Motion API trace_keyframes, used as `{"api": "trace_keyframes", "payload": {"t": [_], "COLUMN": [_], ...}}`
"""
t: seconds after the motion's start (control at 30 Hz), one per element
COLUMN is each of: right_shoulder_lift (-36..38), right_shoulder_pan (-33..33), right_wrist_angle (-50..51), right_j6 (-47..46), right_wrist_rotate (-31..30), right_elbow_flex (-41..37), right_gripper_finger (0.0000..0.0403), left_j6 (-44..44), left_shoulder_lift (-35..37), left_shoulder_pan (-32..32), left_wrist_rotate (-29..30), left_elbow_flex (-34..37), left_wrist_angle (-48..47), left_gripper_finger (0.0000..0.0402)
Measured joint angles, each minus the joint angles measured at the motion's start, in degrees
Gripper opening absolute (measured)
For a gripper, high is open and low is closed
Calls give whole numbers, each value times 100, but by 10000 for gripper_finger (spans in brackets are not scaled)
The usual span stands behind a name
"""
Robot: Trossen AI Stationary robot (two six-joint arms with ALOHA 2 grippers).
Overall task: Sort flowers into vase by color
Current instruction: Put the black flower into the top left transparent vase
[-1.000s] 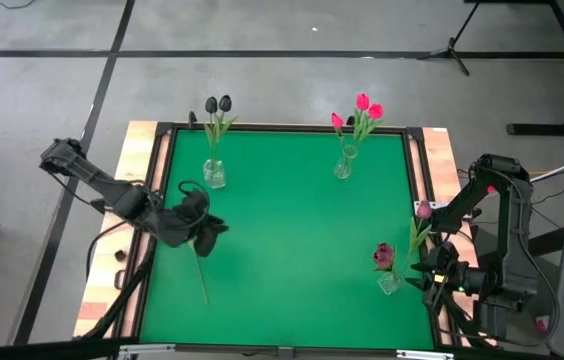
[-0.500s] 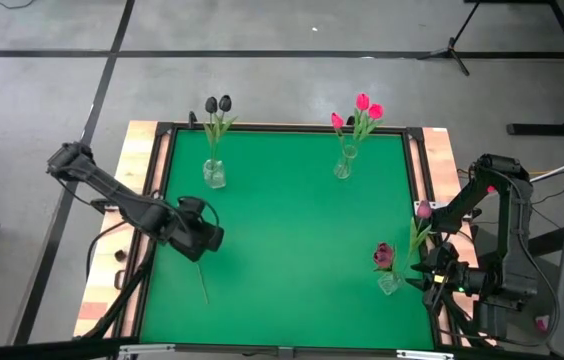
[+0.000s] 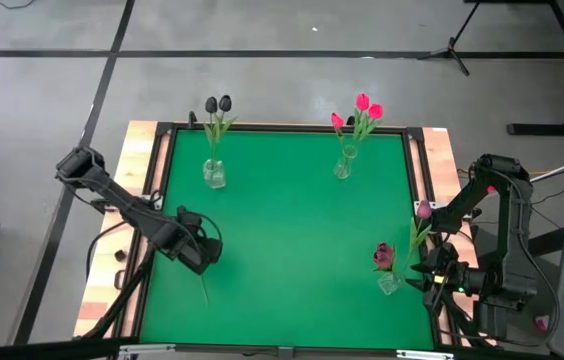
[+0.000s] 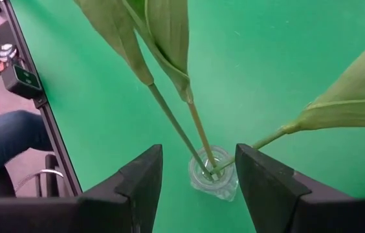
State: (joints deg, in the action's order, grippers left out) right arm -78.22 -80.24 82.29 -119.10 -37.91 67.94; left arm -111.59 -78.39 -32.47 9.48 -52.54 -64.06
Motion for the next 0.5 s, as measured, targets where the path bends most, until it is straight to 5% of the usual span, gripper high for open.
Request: {"api": "trace_keyframes", "payload": {"t": [0.5], "right_shoulder_lift": [0], "right_shoulder_pan": [1], "right_wrist_angle": [-38], "right_j6": [262], "right_wrist_rotate": [-4], "right_elbow_flex": [0], "right_gripper_finger": [193], "left_j6": [-1757], "left_shoulder_lift": [-4], "left_shoulder_pan": [-673], "left_wrist_rotate": [-416], "left_elbow_flex": [1010], "left_wrist_angle": [1202], "left_gripper_finger": [128]}}
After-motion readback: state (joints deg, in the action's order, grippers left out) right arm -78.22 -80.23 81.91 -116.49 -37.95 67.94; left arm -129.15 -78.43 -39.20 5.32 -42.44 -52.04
